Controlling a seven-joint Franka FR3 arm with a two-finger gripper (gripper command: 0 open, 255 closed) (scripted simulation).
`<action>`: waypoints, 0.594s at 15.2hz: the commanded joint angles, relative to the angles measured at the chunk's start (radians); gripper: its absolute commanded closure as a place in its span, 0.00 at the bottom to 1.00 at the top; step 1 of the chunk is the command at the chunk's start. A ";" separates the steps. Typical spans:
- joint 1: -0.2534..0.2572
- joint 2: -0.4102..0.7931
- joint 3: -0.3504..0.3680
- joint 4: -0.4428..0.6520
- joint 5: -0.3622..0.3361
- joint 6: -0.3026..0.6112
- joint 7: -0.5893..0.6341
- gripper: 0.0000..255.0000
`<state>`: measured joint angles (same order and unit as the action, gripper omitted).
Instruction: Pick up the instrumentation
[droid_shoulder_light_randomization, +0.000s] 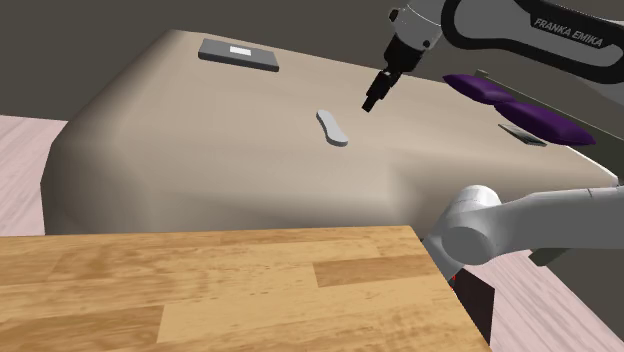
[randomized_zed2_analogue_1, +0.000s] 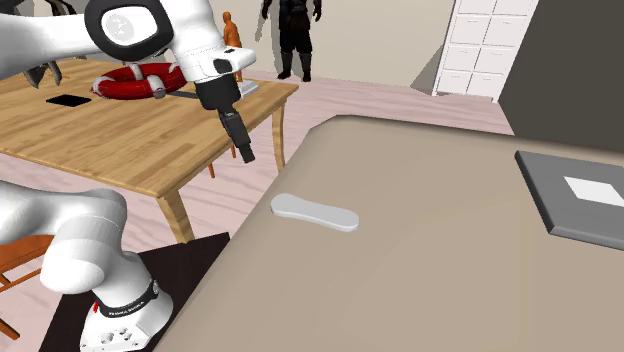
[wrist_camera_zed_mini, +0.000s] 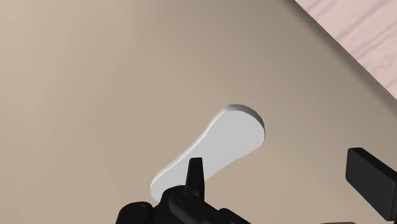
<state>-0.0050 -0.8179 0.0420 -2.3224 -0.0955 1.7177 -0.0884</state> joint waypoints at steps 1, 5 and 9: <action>0.000 0.000 0.000 0.000 0.000 0.000 0.000 0.00; -0.065 0.175 0.009 0.064 0.032 0.048 0.155 0.00; -0.121 0.343 0.006 0.135 0.063 0.083 0.301 0.00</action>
<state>-0.1112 -0.5097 0.0509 -2.2079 -0.0410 1.8023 0.1746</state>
